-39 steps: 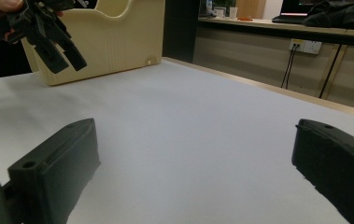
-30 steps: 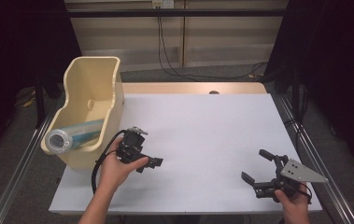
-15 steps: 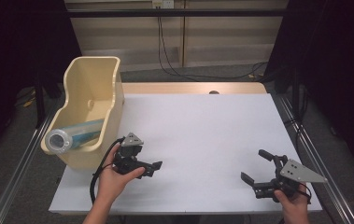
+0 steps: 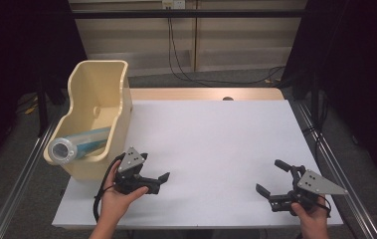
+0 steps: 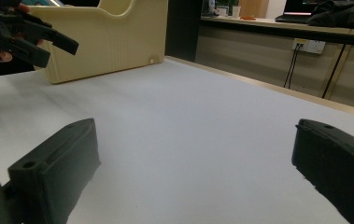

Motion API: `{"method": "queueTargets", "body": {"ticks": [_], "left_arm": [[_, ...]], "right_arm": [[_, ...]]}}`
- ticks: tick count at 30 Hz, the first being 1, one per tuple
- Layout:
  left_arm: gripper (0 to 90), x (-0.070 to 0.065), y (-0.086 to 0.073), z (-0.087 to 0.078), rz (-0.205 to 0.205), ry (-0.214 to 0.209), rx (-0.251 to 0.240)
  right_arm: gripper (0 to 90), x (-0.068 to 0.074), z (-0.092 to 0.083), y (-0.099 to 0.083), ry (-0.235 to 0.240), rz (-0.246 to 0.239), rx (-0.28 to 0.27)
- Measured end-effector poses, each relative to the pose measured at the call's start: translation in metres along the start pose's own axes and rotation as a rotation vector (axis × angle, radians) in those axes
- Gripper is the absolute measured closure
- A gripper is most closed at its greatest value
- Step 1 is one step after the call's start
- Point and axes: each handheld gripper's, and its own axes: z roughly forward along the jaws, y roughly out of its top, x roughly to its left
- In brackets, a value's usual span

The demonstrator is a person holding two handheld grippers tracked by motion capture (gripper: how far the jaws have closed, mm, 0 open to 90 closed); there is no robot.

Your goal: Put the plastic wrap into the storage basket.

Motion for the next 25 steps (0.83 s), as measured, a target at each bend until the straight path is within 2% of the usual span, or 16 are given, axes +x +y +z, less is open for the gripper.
{"method": "queueTargets", "body": {"ticks": [5,7,9,13,21,25], "left_arm": [[1.5,0.001,-0.005,-0.002,0.009,0.008,-0.029],[1.3,0.001,-0.006,-0.004,0.021,0.024,-0.050],[1.3,0.001,-0.007,-0.005,0.021,0.014,-0.074],[0.6,-0.002,-0.010,-0.007,0.059,0.018,-0.097],[0.0,-0.004,-0.013,-0.011,0.059,0.039,-0.163],[0.0,-0.005,-0.013,-0.012,0.061,0.038,-0.173]], "right_arm": [[0.6,0.001,0.001,0.000,0.000,-0.003,0.000],[0.6,0.001,0.001,0.000,0.001,-0.003,0.002],[0.6,0.001,0.001,0.000,0.003,-0.002,0.005],[0.6,0.001,0.002,-0.001,0.006,-0.004,0.005],[0.6,0.002,0.001,-0.001,0.003,-0.002,0.004],[0.6,0.000,0.001,-0.001,-0.001,-0.002,0.004]]}}
